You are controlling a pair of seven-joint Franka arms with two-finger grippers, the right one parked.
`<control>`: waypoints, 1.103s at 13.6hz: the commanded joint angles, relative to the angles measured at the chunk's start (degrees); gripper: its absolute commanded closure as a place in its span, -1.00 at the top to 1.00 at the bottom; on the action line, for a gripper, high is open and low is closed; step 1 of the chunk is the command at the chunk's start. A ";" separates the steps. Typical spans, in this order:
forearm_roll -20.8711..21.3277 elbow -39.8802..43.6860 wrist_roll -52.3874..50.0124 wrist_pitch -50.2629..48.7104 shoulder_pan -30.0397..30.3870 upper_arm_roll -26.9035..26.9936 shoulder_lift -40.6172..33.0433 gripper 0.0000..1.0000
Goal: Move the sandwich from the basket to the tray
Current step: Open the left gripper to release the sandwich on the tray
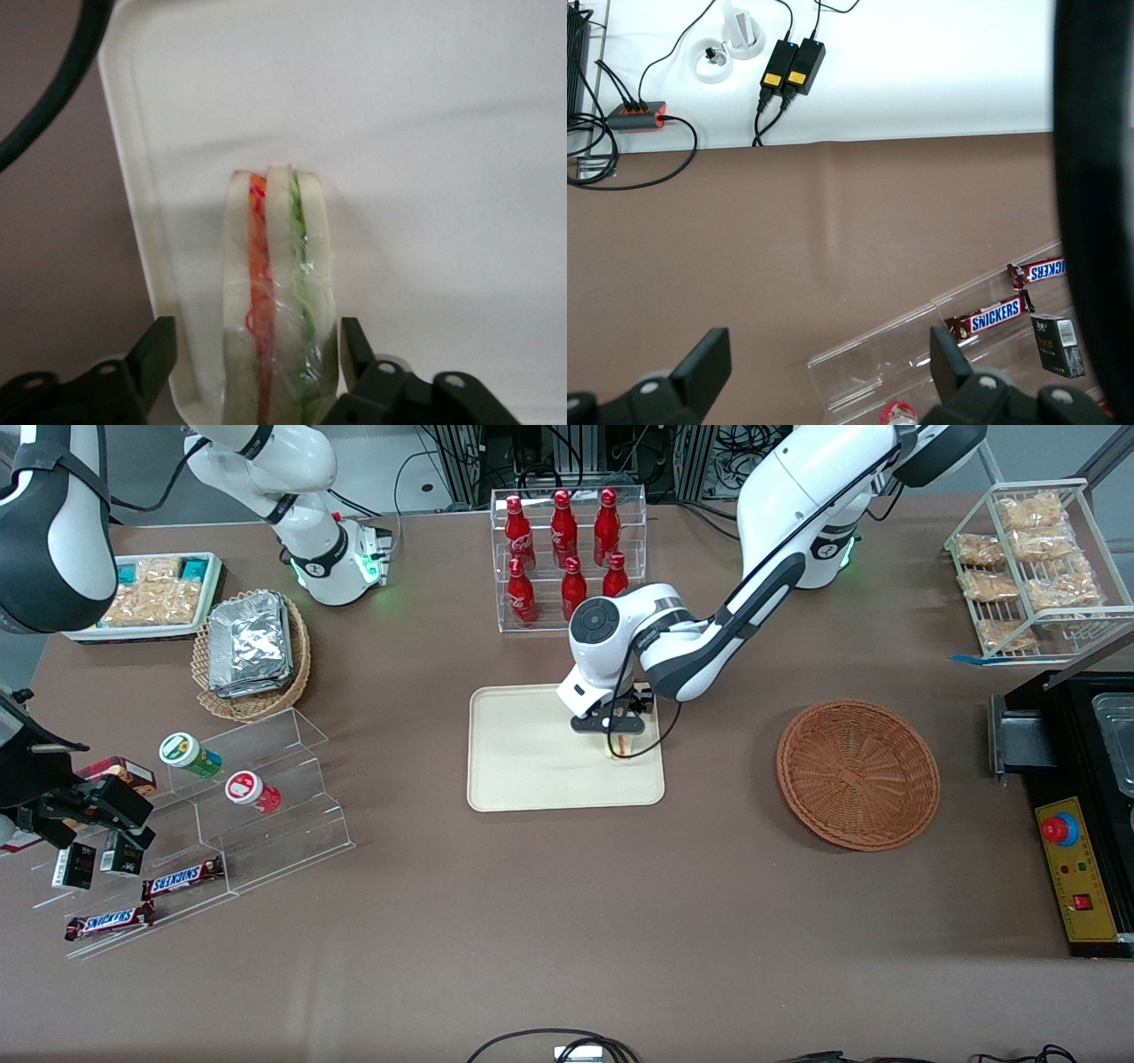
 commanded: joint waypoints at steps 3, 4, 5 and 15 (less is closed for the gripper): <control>0.32 9.07 -1.84 -6.85 0.07 0.31 -0.39 1.00; 0.32 11.43 -2.18 -9.30 0.68 0.40 -0.48 1.00; 0.32 13.54 -2.62 -11.76 1.73 0.40 -0.66 1.00; -1.35 16.20 -1.66 -21.80 15.44 0.22 -8.47 1.00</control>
